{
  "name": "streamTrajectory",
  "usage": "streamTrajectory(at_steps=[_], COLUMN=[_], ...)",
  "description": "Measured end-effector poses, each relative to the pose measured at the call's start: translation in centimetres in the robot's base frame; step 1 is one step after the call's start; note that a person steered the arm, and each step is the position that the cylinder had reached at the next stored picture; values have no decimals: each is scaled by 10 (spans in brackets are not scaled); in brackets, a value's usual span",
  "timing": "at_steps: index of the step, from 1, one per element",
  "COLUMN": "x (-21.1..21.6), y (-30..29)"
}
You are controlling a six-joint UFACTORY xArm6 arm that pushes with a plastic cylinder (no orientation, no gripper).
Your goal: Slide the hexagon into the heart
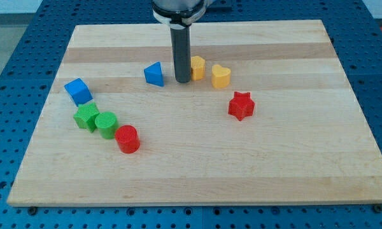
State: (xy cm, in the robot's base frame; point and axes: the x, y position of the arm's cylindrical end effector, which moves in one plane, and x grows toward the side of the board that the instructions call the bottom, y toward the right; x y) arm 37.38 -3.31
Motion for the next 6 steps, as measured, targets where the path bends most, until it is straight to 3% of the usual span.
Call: streamTrajectory(at_steps=[2, 3, 6], x=[-38, -39, -54], y=[-28, 2, 14])
